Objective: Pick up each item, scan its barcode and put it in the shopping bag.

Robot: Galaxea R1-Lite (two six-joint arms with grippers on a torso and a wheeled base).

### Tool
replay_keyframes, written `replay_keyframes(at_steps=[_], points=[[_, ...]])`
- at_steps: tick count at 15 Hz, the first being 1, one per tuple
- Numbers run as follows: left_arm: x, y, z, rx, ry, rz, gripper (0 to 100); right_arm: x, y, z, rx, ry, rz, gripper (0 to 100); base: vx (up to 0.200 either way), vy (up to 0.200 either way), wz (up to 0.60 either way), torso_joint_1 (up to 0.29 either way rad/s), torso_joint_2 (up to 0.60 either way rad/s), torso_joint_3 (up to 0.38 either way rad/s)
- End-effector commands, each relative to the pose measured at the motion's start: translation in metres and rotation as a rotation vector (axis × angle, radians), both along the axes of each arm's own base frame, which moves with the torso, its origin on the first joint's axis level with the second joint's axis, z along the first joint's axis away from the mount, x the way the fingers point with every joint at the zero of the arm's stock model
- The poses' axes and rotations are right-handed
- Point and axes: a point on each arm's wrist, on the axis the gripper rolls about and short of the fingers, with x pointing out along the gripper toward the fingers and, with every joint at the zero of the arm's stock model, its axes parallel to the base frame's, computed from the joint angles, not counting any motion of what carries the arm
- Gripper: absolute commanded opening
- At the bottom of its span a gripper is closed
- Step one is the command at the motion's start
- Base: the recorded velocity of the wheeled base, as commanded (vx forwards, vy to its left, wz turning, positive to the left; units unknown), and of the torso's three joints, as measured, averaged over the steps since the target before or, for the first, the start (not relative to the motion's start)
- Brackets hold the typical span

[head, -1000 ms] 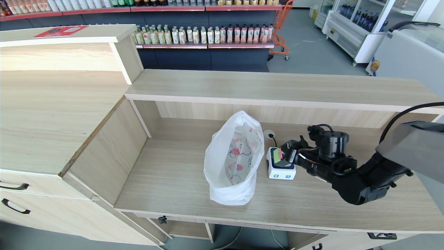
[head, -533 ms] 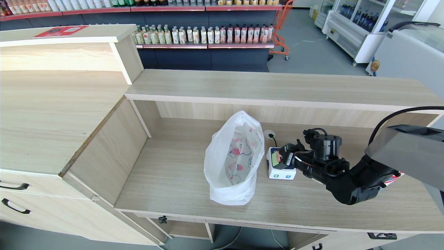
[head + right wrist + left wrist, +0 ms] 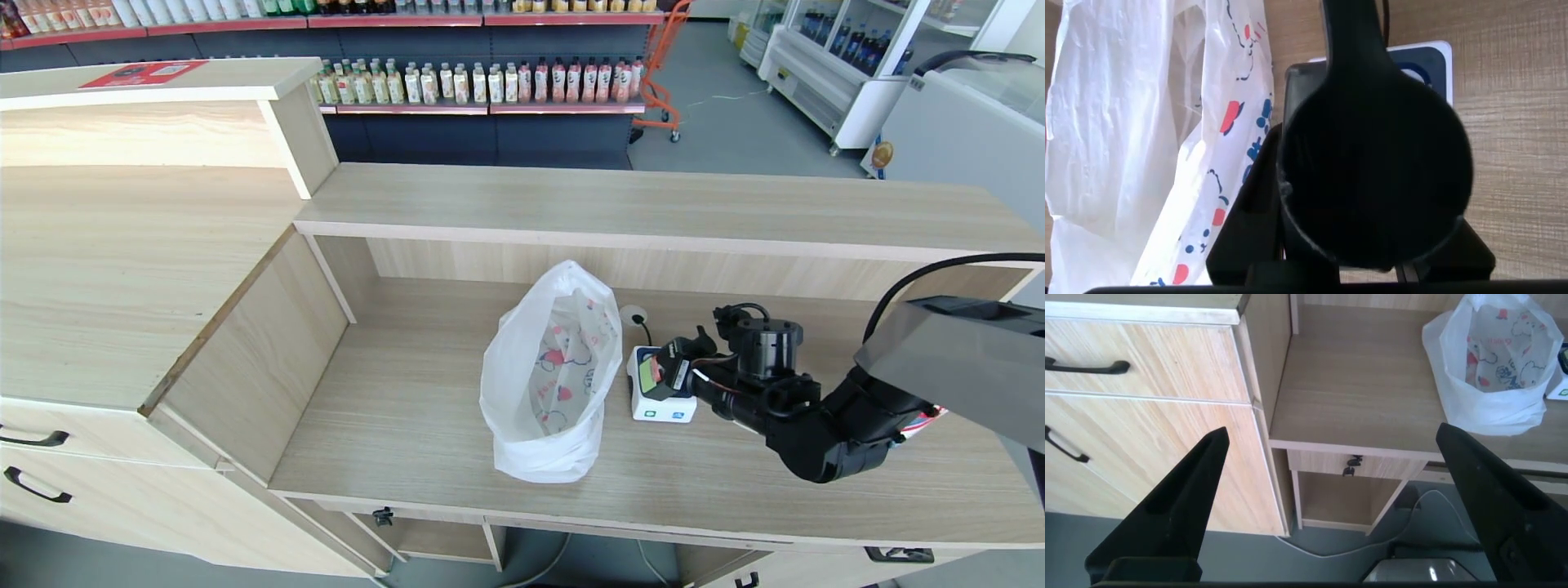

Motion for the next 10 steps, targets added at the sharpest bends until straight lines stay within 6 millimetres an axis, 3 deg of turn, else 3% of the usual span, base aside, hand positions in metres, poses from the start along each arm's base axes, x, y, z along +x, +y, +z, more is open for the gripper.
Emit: replay_keyframes(at_steps=[1, 5, 6, 10], points=[[0.0, 0.0, 0.0, 0.0, 0.0, 0.0, 100, 0.001, 0.0, 0.001, 0.002, -0.004, -0.001, 0, 0.0, 0.0, 0.0, 0.0, 0.0, 0.0], [0.0, 0.0, 0.0, 0.0, 0.0, 0.0, 100, -0.002, -0.001, 0.016, 0.026, -0.051, -0.001, 0, 0.0, 0.0, 0.0, 0.0, 0.0, 0.0], [0.0, 0.0, 0.0, 0.0, 0.0, 0.0, 100, -0.012, -0.002, 0.049, 0.07, -0.105, 0.002, 0, 0.0, 0.0, 0.0, 0.0, 0.0, 0.0], [0.0, 0.0, 0.0, 0.0, 0.0, 0.0, 100, -0.084, -0.024, 0.125, -0.05, -0.258, 0.031, 0, 0.0, 0.0, 0.0, 0.0, 0.0, 0.0]])
